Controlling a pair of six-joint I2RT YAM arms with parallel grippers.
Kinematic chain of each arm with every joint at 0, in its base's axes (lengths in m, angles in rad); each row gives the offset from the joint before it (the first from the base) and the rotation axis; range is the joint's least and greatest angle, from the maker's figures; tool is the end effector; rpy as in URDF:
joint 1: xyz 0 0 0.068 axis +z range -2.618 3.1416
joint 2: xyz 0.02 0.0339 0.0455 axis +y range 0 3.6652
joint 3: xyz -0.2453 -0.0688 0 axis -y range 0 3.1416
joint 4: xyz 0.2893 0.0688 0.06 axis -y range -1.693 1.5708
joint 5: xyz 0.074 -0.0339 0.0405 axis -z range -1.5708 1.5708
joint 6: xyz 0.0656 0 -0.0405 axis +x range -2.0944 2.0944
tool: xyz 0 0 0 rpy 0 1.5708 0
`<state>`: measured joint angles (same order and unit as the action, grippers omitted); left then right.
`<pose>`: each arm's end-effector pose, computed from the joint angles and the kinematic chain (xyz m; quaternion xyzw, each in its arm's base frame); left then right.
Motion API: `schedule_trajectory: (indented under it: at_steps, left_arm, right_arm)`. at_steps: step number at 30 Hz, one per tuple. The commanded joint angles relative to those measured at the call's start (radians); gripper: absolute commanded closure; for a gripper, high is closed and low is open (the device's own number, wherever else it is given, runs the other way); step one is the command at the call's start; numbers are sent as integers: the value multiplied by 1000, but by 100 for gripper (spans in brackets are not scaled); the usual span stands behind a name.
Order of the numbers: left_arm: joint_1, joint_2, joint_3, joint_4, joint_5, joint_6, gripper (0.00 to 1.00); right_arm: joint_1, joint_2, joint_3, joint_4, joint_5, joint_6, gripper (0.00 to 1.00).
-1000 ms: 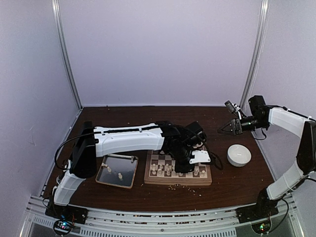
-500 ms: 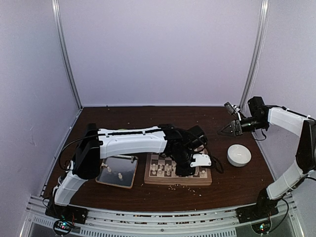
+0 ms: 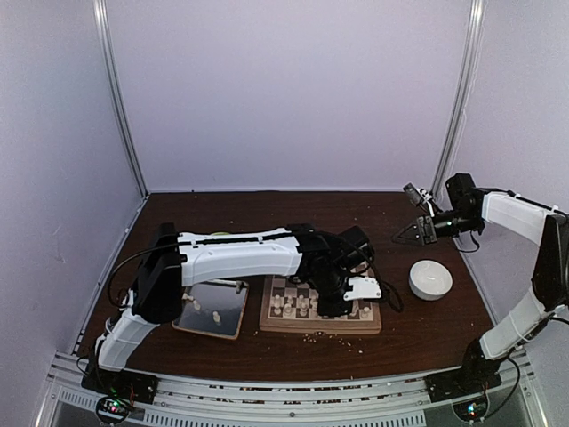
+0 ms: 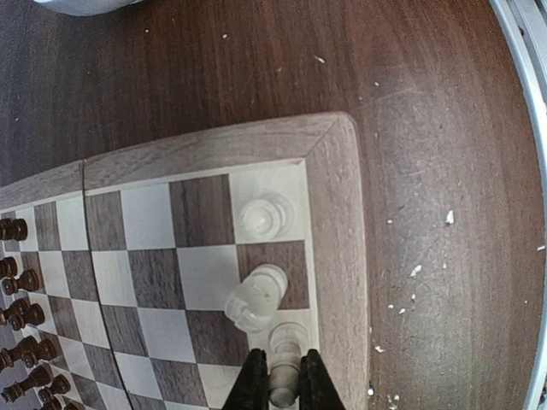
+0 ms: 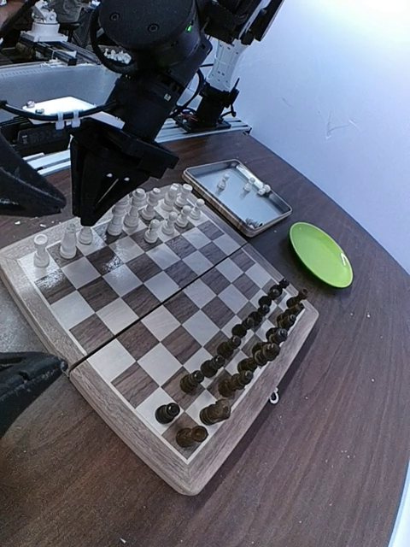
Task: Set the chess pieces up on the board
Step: Place the bishop on f1.
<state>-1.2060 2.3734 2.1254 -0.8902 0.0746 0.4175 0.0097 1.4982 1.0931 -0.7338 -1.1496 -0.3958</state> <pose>0.1917 -0.5156 0.1445 0.7136 0.6659 -0.1160 0.1840 0.3333 0.0631 0.2077 -0.2792 0.7796 0.4867 0.2784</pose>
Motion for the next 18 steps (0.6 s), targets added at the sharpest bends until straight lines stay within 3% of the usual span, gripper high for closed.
schedule_trajectory:
  at_steps: [1, 5, 9, 18]
  left_arm:
    - [-4, 20, 33, -1, -21, -16, 94]
    - [-4, 20, 35, -3, -25, -20, 91]
    - [-4, 18, 37, -3, -25, -21, 77]
    - [-4, -45, 38, 32, -25, -40, 65]
  right_arm:
    - [-7, 8, 27, -14, -24, -15, 46]
    - [-7, 11, 27, -18, -28, -16, 46]
    - [-7, 11, 28, -21, -32, -18, 46]
    - [-6, 1, 28, -24, -47, -18, 45]
